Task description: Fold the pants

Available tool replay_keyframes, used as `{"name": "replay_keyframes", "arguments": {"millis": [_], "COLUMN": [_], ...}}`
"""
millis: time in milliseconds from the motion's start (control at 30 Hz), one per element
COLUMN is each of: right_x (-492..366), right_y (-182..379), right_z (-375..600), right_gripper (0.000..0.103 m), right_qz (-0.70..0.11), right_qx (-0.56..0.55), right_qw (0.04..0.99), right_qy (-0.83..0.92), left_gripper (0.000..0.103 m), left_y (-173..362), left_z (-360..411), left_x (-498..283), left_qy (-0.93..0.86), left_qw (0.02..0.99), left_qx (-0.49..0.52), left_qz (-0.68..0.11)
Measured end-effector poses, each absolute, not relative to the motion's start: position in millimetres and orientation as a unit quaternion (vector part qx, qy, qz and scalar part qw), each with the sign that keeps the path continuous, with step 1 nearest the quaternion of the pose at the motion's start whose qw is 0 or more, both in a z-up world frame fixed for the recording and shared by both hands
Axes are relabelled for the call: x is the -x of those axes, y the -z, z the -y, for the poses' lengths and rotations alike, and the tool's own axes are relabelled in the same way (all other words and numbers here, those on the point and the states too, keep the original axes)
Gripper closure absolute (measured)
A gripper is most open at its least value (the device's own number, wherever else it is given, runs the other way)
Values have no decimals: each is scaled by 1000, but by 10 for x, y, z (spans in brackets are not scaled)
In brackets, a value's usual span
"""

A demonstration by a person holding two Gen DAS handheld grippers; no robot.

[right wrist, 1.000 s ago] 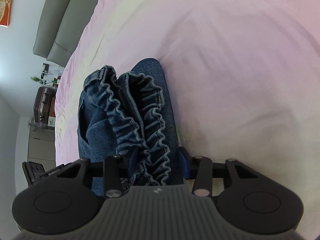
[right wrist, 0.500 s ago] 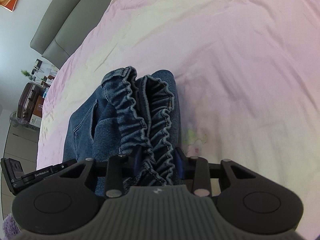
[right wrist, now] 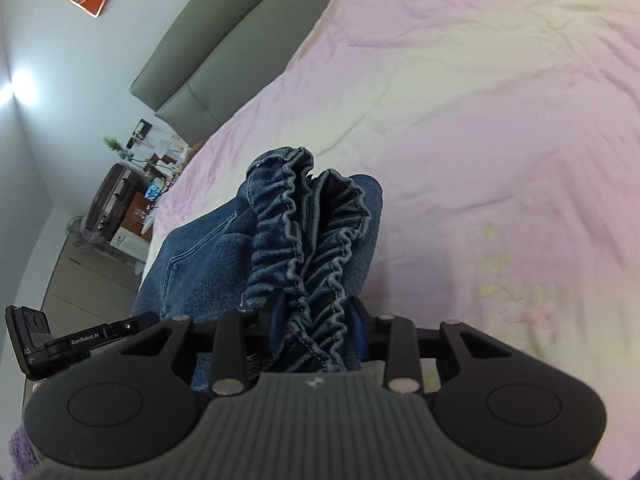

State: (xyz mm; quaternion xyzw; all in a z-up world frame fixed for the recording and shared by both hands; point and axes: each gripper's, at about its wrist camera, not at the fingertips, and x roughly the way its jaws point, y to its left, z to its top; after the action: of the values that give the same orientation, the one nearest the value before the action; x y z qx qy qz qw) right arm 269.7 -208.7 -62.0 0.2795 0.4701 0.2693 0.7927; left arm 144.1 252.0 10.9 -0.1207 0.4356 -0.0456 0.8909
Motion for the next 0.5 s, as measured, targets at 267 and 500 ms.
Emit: {"name": "replay_keyframes", "arguments": {"millis": [267, 500], "right_x": [-2895, -3006], "right_y": [666, 1111], "right_z": [878, 172], "right_gripper": [73, 73], "right_qz": [-469, -492], "right_qx": [-287, -251], "right_qw": [766, 762], "right_qy": [-333, -337], "left_gripper": [84, 84], "left_y": [-250, 342], "left_z": [-3452, -4075], "left_x": [-1310, -1513], "left_qy": [-24, -44], "left_qw": [898, 885], "left_qx": [92, 126], "left_qz": [-429, -446]}}
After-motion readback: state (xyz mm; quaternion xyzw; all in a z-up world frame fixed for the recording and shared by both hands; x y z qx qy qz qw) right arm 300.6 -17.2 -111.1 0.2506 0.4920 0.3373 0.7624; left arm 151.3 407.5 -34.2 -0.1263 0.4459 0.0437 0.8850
